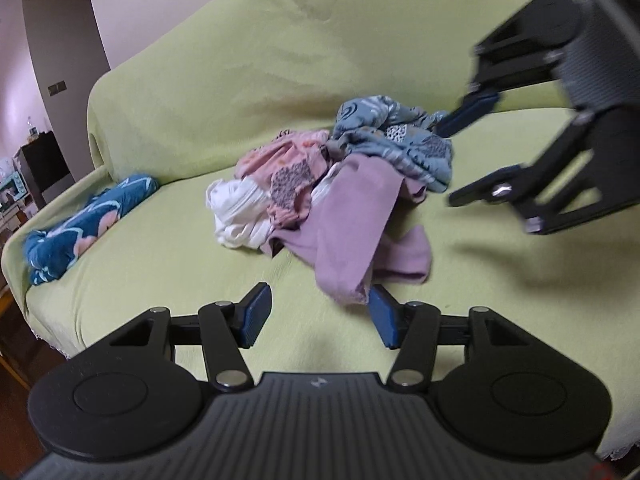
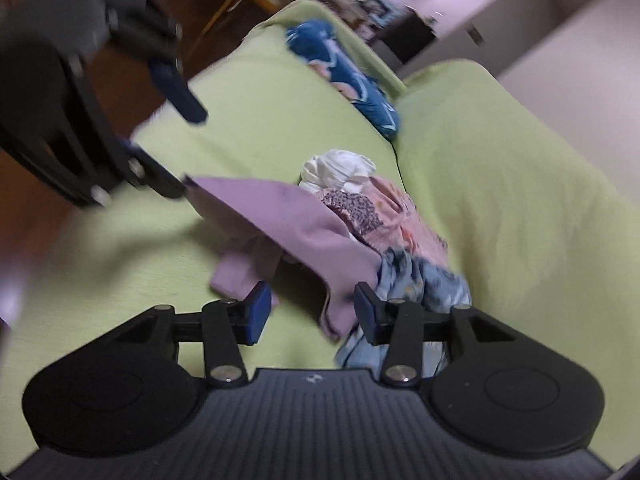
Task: Fold clothes
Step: 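Grasp the lilac top's edge with the right gripper, then lift the lilac top out of the pile with the right gripper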
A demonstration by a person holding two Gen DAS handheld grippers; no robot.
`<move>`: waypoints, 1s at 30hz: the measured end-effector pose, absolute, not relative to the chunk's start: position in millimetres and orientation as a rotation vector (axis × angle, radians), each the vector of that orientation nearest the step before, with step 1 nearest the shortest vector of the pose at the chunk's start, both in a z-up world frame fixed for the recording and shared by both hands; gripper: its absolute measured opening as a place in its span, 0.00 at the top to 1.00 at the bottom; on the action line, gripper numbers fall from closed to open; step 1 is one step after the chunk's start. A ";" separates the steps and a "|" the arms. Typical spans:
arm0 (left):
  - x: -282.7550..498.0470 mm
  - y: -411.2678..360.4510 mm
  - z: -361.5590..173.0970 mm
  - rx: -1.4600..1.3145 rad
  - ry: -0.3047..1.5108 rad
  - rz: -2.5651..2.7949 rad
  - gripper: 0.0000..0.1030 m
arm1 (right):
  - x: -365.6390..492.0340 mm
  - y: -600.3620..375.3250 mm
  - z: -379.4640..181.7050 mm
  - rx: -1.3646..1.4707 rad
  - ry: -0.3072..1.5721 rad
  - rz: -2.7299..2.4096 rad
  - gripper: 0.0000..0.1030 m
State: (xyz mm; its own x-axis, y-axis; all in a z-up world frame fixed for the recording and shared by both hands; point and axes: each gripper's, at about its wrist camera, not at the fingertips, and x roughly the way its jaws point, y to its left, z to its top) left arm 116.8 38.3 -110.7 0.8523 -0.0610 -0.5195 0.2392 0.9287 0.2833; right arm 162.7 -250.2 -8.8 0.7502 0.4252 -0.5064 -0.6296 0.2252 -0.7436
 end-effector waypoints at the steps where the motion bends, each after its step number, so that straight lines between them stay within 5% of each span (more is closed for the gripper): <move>1: 117.5 40.5 -112.4 0.337 0.526 -0.163 0.44 | 171.1 -240.4 -18.3 -1.184 0.181 0.733 0.61; 4: 122.3 47.5 -117.9 0.299 0.515 -0.164 0.44 | 196.5 -217.0 -43.3 -1.289 0.131 0.724 0.65; 7: 125.8 50.8 -123.5 0.291 0.507 -0.171 0.44 | 214.4 -203.0 -61.2 -1.351 0.089 0.698 1.00; 16: 127.5 44.1 -134.4 0.385 0.483 -0.197 0.44 | 185.2 -242.3 35.9 -0.960 -0.050 0.645 1.00; 30: 78.4 15.4 -75.1 0.381 0.344 -0.220 0.44 | 165.0 -295.6 201.7 -0.486 -0.095 0.602 1.00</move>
State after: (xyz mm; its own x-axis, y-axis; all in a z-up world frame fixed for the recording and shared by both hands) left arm 78.4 15.4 -75.1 0.9187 -0.1451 -0.3673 0.2727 0.9058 0.3242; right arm 165.0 -295.6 201.7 0.8234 0.5650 -0.0533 -0.5210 0.7154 -0.4657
